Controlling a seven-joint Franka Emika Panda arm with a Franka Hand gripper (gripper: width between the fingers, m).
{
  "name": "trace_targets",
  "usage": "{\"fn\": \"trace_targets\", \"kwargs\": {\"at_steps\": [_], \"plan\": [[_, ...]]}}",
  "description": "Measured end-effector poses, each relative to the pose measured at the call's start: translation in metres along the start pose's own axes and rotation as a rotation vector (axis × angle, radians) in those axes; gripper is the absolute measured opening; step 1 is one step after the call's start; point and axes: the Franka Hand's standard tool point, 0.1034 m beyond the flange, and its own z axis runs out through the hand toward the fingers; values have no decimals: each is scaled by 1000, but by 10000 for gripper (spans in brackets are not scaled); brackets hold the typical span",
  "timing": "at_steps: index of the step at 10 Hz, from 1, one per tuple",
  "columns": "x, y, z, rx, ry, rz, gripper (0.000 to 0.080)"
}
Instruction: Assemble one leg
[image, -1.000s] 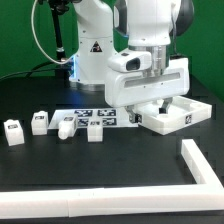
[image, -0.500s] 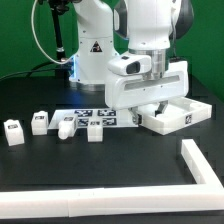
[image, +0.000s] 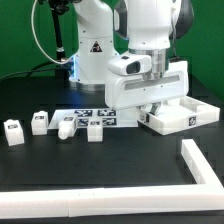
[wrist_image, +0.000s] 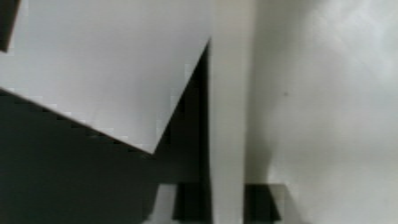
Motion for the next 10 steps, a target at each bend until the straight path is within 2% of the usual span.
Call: {"fn": "trace_targets", "kwargs": {"at_steps": [2,4,5,6,7,10], "plan": [[2,38,-20,-5,-5,134,55],[2,74,-52,14,-5,206,55],[0,87,-69,36,-17,258,55],[-1,94,-74,32,-2,276,55],[-5,91,-70,16,23,250,55],[-6,90,-68,19,9,264,55]]}}
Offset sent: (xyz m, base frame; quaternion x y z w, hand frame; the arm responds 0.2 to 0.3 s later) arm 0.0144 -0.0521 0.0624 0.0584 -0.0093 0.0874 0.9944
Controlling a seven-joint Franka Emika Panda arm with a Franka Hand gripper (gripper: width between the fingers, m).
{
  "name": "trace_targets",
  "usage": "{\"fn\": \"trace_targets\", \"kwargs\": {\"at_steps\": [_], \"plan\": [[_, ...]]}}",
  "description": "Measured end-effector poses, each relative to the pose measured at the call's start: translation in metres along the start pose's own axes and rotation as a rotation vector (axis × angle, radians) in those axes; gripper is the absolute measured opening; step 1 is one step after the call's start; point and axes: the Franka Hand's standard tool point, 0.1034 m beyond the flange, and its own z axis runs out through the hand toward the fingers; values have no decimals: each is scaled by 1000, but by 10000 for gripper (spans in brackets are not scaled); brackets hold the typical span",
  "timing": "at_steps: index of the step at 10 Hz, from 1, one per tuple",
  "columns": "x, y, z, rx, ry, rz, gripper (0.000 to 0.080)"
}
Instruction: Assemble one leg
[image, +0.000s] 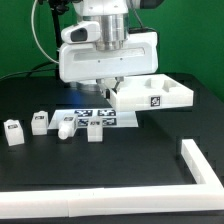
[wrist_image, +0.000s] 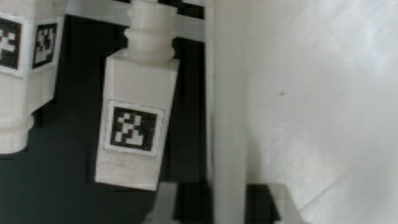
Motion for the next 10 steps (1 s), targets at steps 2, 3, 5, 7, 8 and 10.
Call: {"fn": "trace_targets", "kwargs": {"at_steps": [2,3,5,7,8,10], "plan": [[10,7,9,-5,-46,139,55],[27,15,9,0,-85,192,55],[46,18,16,1,-146,230,55],[44,18,17,1,-149,228,55],[44,18,17,1,-150,228,55],[52,32,14,-9,-183,230,55]]}}
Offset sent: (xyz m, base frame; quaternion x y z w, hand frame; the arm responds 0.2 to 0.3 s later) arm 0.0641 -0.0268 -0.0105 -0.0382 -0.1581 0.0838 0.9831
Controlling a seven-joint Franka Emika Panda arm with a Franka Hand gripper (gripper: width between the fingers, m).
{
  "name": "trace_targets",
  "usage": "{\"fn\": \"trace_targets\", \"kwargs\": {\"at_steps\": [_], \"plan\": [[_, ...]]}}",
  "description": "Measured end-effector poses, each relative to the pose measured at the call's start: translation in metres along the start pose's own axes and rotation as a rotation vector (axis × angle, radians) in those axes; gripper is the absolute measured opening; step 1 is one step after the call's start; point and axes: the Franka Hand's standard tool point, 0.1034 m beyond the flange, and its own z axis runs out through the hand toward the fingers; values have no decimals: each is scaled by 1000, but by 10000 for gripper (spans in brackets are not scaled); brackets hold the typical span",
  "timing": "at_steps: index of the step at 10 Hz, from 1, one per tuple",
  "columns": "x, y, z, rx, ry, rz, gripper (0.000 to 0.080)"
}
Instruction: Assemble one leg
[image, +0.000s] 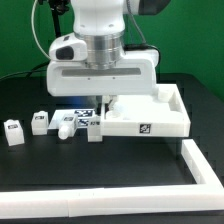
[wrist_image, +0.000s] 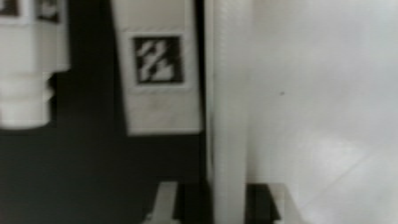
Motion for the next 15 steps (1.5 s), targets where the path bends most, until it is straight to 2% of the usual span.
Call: {"fn": "trace_targets", "kwargs": {"at_steps": [1,2,3,8,9,11,12,13,15], "plan": [[25,12,-15,-1,-10,19,55],[48,24,-24,-4,-23,27,55],[65,31,-26,-11,-42,37,55],[63,30,-17,-17,-56,35,55],[68,28,-7,-25,-56,31,55],[101,28,-4,-43,-37,17,55],[112,26,-3,-45,-51,7,55],[119,25,-2,-41,-43,-19,55],[117,26,0,-43,-46,-17,55]]}}
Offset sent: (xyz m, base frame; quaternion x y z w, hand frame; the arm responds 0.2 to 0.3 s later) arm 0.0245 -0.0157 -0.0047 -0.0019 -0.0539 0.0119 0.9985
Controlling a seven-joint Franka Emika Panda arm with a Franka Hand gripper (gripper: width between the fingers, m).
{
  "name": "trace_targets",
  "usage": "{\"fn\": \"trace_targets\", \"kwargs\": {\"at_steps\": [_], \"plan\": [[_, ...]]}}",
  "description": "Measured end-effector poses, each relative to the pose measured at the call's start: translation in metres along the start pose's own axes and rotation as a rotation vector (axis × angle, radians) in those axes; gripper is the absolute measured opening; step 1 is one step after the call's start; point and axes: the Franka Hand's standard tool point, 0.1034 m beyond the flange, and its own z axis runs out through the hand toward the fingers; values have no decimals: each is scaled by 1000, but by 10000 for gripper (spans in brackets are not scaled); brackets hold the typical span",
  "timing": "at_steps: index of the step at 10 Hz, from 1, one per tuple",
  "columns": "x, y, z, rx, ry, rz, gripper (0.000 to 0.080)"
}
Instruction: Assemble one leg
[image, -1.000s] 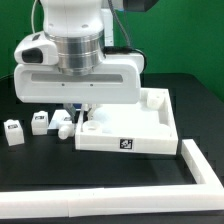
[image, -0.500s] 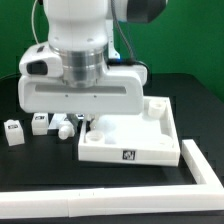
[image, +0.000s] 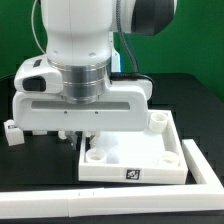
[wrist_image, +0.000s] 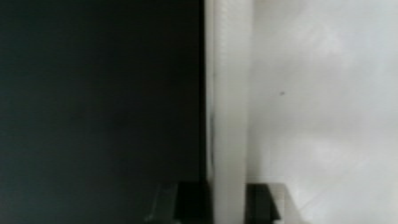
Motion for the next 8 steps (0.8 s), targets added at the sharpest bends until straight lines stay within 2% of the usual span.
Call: {"fn": "trace_targets", "kwargs": {"at_steps": [4,8], "plan": [[0,-1,3,-2,-3,0,55],[23,-24,22,-11,35,-23,55]]}}
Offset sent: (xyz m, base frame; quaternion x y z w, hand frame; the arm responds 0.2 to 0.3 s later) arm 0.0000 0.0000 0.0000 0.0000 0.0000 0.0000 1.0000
